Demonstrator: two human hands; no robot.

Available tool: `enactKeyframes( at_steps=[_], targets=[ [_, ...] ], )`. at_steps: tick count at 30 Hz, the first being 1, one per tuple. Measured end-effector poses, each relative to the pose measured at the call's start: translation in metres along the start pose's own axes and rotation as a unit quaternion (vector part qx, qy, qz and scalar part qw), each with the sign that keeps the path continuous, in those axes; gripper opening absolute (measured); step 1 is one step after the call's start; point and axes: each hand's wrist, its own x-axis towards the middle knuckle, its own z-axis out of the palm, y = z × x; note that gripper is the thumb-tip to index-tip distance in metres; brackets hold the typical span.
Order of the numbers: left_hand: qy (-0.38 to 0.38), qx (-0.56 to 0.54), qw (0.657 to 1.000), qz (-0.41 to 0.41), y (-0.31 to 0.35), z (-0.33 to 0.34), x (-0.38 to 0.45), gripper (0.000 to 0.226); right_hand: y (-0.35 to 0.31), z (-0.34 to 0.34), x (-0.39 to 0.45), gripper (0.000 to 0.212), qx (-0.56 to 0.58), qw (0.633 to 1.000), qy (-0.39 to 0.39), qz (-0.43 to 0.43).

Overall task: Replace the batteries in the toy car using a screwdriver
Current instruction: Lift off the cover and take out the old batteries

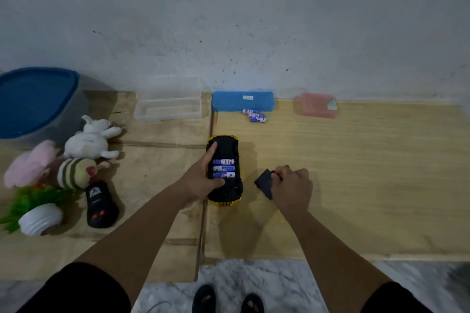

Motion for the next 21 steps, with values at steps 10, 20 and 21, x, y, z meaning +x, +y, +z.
enactKeyframes(
  at_steps=[10,20,21],
  targets=[
    [-0.012,-0.034,0.999,0.035,0.005,-0.008,-0.001,0.09,-0.056,-0.015,-0.014,0.032,0.34,0.933,-0.064,-0.097],
    [-0.024,-0.025,0.99,0.14,0.037,-0.025,-0.014,0.092,-0.085,-0.073,-0.011,0.032,0.427,0.879,-0.189,-0.096],
    [-0.017,-0.006,0.987,0.161,0.042,-0.029,-0.013,0.097,-0.085,-0.081,-0.007,0.033,0.416,0.881,-0.202,-0.104]
  ],
)
